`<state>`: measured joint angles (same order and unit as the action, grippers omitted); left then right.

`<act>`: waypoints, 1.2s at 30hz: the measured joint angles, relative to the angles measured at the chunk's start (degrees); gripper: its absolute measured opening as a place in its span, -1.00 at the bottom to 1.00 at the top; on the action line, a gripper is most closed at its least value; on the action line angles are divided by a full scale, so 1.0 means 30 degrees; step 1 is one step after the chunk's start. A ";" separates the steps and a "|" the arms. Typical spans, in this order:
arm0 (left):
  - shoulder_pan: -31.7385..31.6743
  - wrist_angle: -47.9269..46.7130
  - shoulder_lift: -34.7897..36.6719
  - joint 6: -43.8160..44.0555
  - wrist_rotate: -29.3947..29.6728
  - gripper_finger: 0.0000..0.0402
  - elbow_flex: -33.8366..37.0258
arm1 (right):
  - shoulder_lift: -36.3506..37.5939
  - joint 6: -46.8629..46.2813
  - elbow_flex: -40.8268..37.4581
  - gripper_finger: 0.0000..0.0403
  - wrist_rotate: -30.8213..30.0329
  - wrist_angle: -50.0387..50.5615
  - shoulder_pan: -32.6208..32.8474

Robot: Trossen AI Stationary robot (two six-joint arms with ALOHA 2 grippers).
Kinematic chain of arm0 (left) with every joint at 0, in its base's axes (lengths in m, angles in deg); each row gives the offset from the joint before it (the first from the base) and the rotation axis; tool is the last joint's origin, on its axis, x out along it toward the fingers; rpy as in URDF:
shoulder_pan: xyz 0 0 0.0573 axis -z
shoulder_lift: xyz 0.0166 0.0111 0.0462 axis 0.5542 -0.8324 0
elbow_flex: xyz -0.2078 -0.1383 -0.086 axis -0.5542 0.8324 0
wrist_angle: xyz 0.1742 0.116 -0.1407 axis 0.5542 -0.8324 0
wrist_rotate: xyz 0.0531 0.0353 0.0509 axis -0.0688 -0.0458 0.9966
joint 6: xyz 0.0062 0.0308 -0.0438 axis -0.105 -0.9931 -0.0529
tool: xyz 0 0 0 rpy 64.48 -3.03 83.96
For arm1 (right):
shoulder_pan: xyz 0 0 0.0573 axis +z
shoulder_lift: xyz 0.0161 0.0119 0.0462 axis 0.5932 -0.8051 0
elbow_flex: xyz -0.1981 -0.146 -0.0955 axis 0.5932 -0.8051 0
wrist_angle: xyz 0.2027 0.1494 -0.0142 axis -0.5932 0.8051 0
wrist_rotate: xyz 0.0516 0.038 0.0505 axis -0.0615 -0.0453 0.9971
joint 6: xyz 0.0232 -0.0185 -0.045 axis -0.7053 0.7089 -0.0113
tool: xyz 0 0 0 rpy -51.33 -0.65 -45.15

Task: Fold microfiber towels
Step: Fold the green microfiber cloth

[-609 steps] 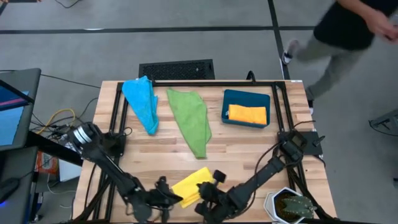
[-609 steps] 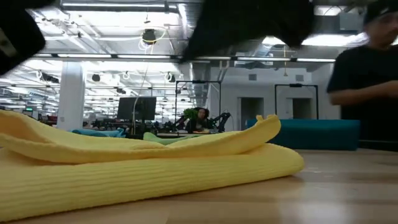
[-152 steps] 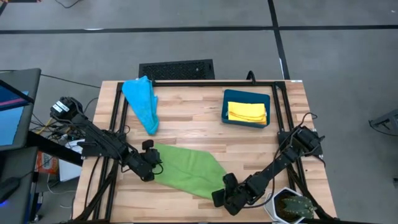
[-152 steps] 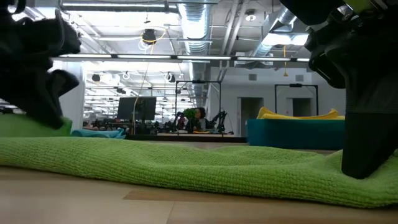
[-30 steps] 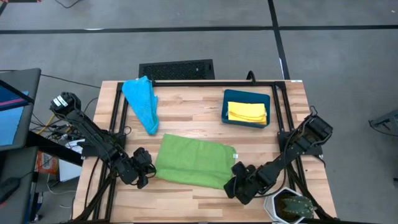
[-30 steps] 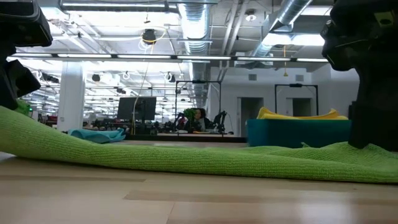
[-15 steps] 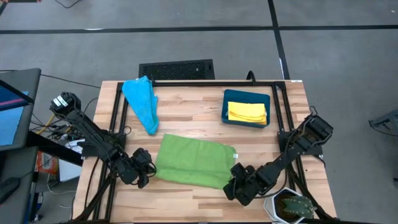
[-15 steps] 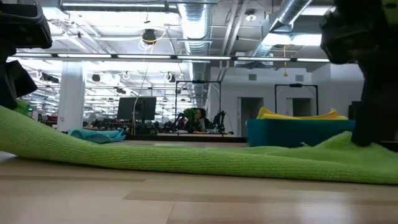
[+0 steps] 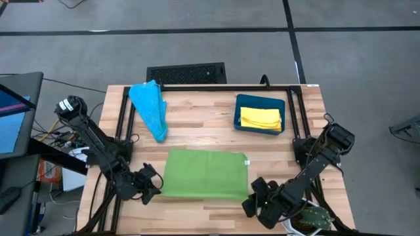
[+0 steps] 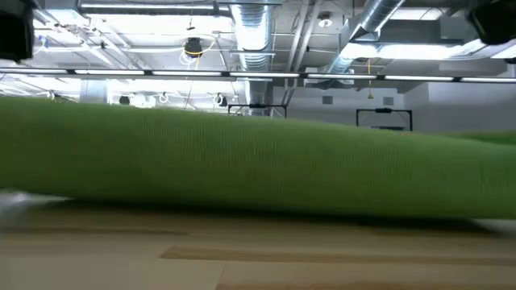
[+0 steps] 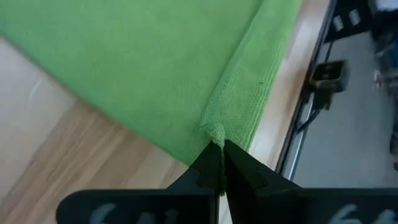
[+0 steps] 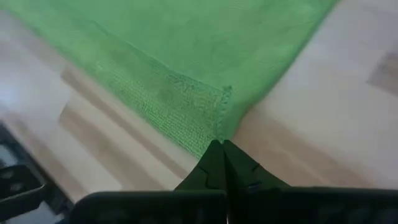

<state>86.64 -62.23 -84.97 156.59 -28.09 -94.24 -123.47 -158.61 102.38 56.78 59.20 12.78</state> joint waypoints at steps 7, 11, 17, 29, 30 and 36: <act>-0.0926 -0.1825 0.0000 -0.0372 0.1173 -1.00 -0.0342 | 0.0015 -0.0594 0.1063 -0.97 -0.0112 0.3199 -0.0967; -0.2144 -0.2152 0.0000 -0.1701 0.0995 -1.00 -0.0334 | 0.0015 0.0825 0.1736 -0.96 0.0113 0.4609 -0.2291; -0.3772 -0.2138 0.0057 -0.3790 0.0789 -1.00 -0.0334 | 0.0153 0.1837 0.2032 -0.96 0.0540 0.6805 -0.3845; -0.5532 -0.5190 0.1829 -0.5052 0.2010 -1.00 -0.0327 | 0.1013 0.3785 0.2002 -0.96 0.0657 0.9161 -0.5514; -0.5751 -0.5222 0.1821 -0.5232 0.2143 -1.00 -0.0327 | 0.1013 0.4127 0.1940 -0.96 0.0694 0.9097 -0.5732; -0.6891 -0.5494 0.1605 -0.6783 0.2106 -1.00 -0.0320 | 0.0998 0.6024 0.1321 -0.96 0.0716 0.8593 -0.7357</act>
<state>65.97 -78.71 -80.15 136.24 -21.77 -95.20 -120.47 -140.54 106.34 58.92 84.98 -9.29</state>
